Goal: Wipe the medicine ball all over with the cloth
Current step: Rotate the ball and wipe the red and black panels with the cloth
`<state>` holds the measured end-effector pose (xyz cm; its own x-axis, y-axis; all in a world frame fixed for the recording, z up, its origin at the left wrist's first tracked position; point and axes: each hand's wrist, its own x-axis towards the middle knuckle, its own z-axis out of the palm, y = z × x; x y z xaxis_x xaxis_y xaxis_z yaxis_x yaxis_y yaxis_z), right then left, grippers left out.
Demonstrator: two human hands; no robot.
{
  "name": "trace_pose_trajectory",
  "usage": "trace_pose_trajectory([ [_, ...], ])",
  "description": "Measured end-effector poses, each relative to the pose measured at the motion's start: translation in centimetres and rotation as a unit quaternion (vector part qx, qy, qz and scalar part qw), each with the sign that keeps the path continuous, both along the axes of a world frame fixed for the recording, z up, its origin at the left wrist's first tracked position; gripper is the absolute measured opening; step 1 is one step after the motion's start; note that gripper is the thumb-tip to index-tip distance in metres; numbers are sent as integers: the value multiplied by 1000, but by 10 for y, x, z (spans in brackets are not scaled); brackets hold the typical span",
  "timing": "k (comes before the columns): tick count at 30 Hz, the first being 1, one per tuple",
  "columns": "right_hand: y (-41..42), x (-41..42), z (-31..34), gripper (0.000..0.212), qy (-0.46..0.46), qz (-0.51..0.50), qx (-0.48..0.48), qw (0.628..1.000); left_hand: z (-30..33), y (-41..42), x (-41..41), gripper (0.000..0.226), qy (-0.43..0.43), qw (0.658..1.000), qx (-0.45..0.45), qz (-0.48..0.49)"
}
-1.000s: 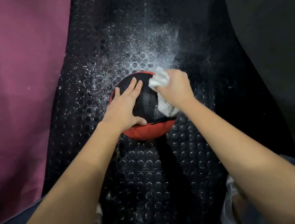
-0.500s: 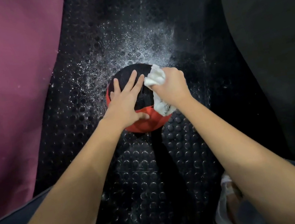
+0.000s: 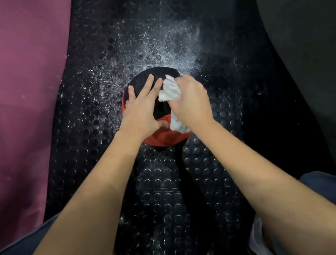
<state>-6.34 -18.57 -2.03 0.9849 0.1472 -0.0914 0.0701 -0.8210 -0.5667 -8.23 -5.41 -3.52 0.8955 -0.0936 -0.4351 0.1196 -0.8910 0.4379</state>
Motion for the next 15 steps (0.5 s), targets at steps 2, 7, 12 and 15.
trace_pose_trajectory([
  [2,-1,-23,-7,15,-8,10,7,1000,-1,3,0,112,-1,1000,-5,8],
  [7,0,-16,-10,16,-16,-48,62,997,0,4,-1,115,9,1000,-8,6],
  [12,3,-28,-15,15,-7,-76,92,993,0,8,-1,116,10,999,-17,29],
  [15,0,-39,-16,16,-22,-52,91,994,1,12,-5,119,17,999,-26,33],
])
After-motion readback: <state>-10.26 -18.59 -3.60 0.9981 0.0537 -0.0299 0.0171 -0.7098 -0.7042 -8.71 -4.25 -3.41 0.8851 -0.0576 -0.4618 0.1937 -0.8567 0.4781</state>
